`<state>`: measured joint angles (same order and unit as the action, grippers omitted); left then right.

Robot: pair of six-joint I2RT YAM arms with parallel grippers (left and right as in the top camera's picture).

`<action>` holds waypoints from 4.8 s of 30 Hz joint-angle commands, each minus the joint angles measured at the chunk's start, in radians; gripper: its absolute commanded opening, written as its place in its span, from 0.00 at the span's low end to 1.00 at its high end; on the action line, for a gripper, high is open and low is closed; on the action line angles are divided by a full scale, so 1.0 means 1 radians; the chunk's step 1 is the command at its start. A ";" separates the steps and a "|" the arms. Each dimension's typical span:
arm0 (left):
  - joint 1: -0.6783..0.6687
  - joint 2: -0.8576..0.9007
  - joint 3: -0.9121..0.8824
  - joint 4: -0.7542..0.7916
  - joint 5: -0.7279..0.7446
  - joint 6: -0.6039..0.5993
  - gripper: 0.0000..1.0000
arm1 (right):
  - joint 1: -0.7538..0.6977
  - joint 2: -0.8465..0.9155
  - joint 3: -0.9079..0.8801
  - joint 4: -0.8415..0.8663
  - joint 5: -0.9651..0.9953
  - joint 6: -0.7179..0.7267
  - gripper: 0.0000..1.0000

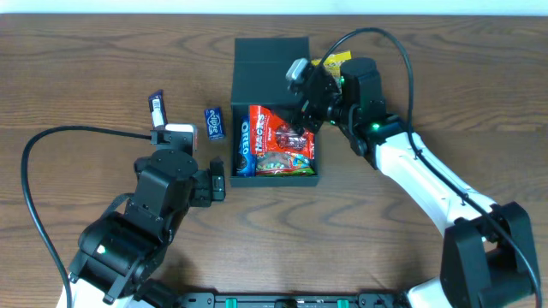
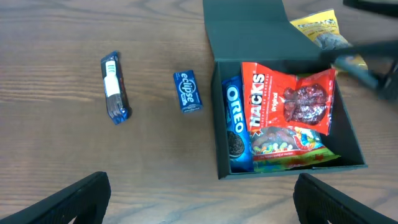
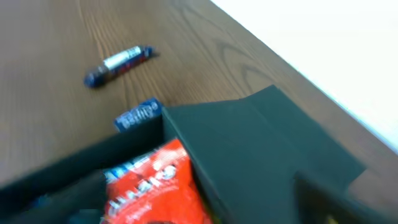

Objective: Pack container
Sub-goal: 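Carry the red bag left and place it into the box, then release the red bag and move right gripper to the yellow bag, then grasp the yellow Hacks bag with the right gripper and lift, then lower the yellow bag into the box on top of the others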

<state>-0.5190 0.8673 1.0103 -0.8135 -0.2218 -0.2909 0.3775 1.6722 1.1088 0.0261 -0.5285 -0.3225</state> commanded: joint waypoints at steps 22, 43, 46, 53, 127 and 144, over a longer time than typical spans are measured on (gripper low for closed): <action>0.002 -0.006 0.015 0.000 -0.021 0.006 0.95 | 0.075 0.151 0.004 -0.144 0.249 0.141 0.01; 0.002 -0.006 0.015 0.000 -0.021 0.006 0.95 | 0.081 0.062 0.069 -0.126 0.299 0.203 0.06; 0.002 -0.006 0.015 0.000 -0.021 0.006 0.95 | 0.081 -0.055 0.077 -0.096 0.299 0.203 0.15; 0.002 -0.006 0.015 0.000 -0.021 0.006 0.95 | 0.044 -0.192 0.077 -0.036 0.459 0.203 0.24; 0.002 -0.006 0.015 0.002 -0.021 0.006 0.95 | -0.160 0.144 0.076 -0.112 0.702 0.221 0.01; 0.002 -0.090 0.021 0.055 -0.095 0.008 0.95 | -0.100 -0.185 0.076 -0.469 -0.093 -0.061 0.02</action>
<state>-0.5190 0.8154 1.0103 -0.7631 -0.2573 -0.2905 0.2550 1.4914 1.1835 -0.4057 -0.4561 -0.2710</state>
